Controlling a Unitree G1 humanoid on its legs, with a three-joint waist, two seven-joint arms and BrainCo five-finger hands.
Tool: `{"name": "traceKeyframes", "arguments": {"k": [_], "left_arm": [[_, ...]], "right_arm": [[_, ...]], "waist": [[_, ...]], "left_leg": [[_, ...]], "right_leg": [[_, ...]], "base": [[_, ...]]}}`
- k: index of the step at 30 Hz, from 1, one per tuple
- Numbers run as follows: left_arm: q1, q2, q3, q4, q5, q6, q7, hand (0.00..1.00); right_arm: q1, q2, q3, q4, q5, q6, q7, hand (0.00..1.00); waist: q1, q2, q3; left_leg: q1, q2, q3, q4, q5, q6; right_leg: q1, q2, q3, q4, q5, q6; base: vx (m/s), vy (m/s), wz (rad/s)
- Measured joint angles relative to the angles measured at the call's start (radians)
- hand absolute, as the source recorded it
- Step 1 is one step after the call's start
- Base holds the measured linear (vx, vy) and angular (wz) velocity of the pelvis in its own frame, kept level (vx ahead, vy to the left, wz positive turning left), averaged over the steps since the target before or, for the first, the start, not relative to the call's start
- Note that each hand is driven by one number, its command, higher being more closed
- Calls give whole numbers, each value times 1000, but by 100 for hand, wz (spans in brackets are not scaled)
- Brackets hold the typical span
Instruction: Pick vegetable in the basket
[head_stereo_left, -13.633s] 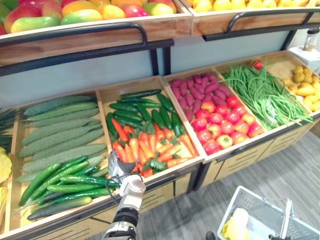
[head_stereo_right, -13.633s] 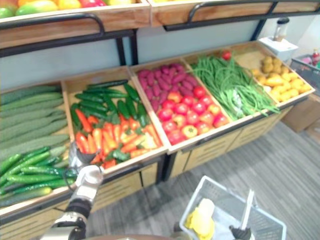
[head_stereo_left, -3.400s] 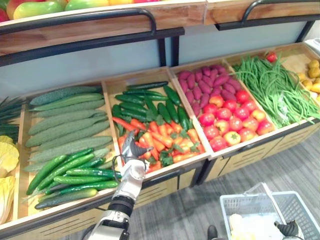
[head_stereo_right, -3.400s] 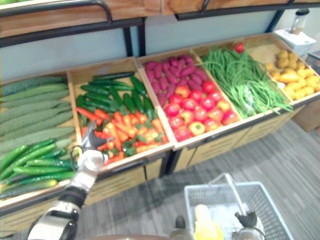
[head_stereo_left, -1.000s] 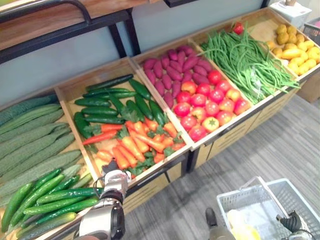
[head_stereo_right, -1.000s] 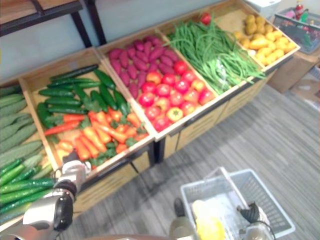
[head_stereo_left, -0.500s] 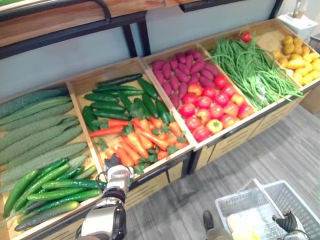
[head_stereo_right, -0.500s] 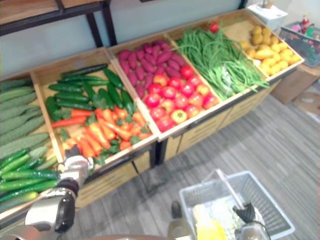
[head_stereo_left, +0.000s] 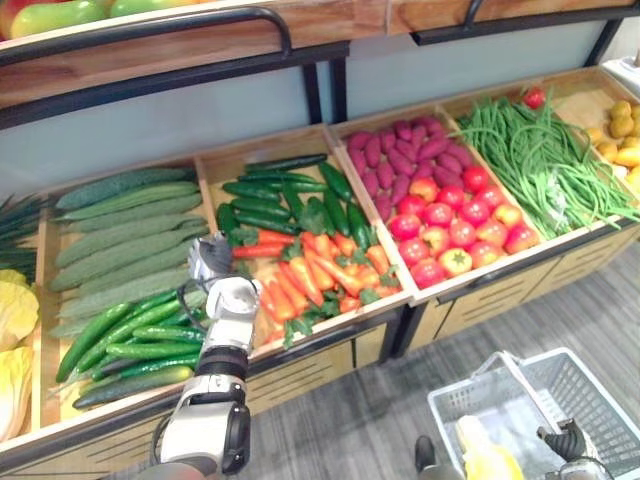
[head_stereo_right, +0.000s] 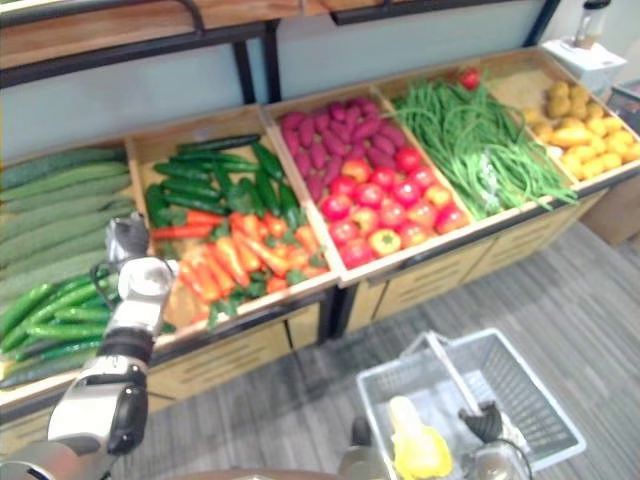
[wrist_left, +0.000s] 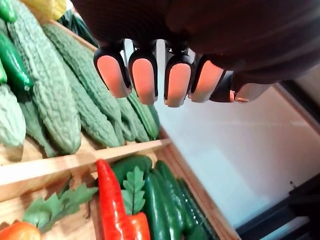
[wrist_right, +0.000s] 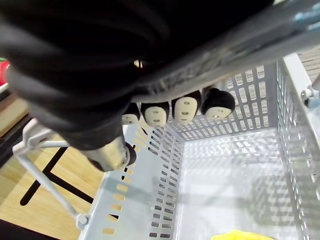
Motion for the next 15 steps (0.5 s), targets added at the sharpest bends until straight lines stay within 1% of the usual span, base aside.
{"name": "traceKeyframes", "arguments": {"k": [3,4,7,8,12,15], "left_arm": [[24,0,-2,-42,46,4,1,100],[35,-1,-2,-65,58,13,1,0],[58,-1,-7,-106,66,14,2,0],[69,-2,-16,-117,89,14,2,0],[90,-3,-32,-132,95,18,-3,0],[119,-12,-41,-132,95,18,-19,0]], "right_arm": [[3,4,0,0,-1,0,0,100],[8,5,0,0,0,0,0,100],[9,10,0,0,-1,0,0,100],[9,14,0,0,-1,0,0,100],[7,16,0,0,-1,1,0,100],[7,16,0,0,-35,1,0,100]], "waist": [[0,-10,-22],[0,-15,-30],[0,-22,-40],[0,-23,-41],[-1,-23,-42],[-1,-23,-42]], "left_leg": [[-3,-1,-3,-14,9,-1],[-3,-2,-3,-20,11,-2],[-4,-3,-2,-23,11,-2],[-3,-3,-2,-24,11,-2],[-1,-5,-2,-28,11,-2],[8,-7,-3,-32,11,-2]], "right_leg": [[-5,0,-5,-6,3,4],[-5,0,-6,-9,3,5],[-3,0,-5,-18,7,6],[-2,1,-4,-19,12,7],[0,0,-4,-24,13,7],[13,0,-7,-33,13,7]], "base": [[-22,-11,3],[0,0,0],[13,1,0],[39,5,-1],[31,4,0],[0,0,1]]}}
